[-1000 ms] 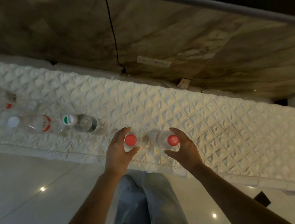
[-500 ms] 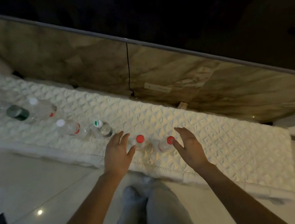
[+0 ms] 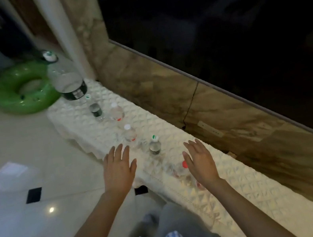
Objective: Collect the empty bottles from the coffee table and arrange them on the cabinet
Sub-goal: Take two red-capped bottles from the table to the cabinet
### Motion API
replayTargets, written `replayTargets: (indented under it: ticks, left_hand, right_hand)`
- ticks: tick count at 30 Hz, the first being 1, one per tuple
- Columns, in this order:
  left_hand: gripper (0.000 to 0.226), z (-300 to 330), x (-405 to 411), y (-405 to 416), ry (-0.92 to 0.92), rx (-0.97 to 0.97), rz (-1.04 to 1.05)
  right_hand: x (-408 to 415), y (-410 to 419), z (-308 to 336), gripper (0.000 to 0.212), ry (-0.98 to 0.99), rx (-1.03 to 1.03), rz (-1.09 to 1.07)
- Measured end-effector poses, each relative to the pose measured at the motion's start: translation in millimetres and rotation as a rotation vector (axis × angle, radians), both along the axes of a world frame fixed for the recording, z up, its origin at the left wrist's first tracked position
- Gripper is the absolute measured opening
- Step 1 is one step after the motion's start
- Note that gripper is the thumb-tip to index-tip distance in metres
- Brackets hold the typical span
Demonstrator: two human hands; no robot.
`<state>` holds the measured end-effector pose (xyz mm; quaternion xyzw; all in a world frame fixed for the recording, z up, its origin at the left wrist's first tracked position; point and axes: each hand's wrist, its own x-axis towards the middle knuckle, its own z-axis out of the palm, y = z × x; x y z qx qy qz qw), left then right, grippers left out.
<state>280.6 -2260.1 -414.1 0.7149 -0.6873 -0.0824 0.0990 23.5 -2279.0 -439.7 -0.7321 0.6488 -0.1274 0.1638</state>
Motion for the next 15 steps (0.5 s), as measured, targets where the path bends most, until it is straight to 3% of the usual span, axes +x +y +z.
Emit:
replayTargets:
  ticks: [8, 15]
  left_hand:
    - [0.047, 6, 23, 62, -0.068, 0.031, 0.411]
    - [0.043, 0, -3, 143, -0.015, 0.059, 0.767]
  right_hand:
    - [53, -42, 19, 0.037, 0.014, -0.083, 0.369]
    - [73, -30, 8, 0.043, 0.089, 0.003, 0.7]
